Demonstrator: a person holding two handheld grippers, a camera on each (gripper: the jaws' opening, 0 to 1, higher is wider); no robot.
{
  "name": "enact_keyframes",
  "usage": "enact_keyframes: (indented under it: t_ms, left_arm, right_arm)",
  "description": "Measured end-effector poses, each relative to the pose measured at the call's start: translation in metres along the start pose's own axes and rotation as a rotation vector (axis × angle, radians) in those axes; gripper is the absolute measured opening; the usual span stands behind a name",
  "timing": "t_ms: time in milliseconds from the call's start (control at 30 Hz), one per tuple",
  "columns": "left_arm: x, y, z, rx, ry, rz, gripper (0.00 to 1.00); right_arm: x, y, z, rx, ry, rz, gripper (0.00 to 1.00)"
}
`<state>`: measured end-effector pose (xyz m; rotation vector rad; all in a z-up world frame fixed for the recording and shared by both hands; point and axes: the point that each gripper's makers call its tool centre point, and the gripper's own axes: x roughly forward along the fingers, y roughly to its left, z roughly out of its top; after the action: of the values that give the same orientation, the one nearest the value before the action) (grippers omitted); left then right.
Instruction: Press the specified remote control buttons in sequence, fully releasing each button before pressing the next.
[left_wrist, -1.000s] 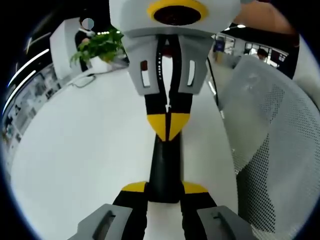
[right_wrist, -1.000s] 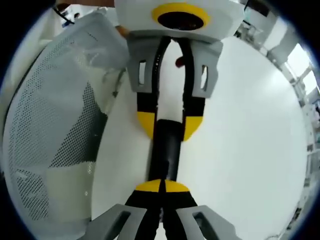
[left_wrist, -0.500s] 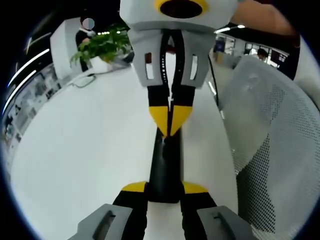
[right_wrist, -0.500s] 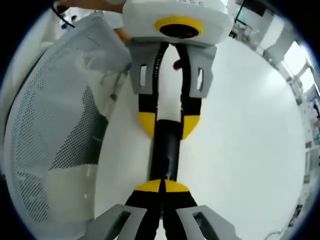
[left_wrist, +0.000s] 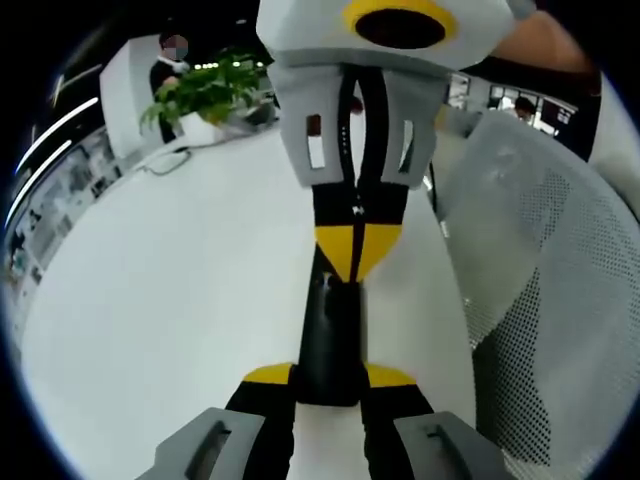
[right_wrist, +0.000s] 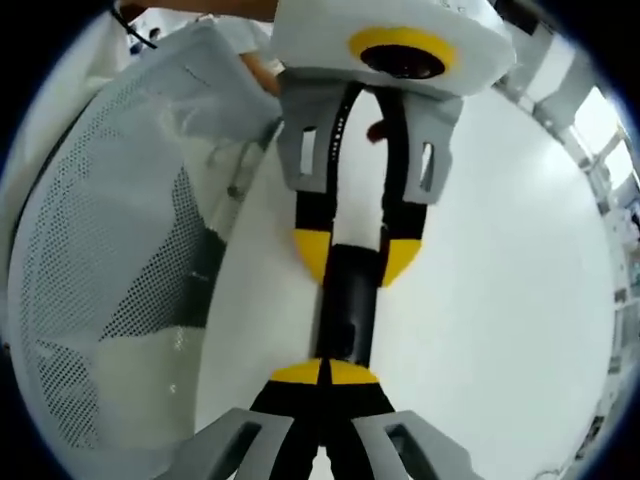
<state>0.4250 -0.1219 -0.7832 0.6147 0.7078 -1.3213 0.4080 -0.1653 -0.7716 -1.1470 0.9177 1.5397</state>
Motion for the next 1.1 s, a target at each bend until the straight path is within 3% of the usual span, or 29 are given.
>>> enact_keyframes:
  t_ms: [1100]
  left_arm:
    - [0.0004, -0.0015, 0.0007, -0.010, 0.007, 0.002, 0.24]
  right_arm:
    - [0.0052, 0.0022, -0.0019, -0.062, 0.030, -0.016, 0.00]
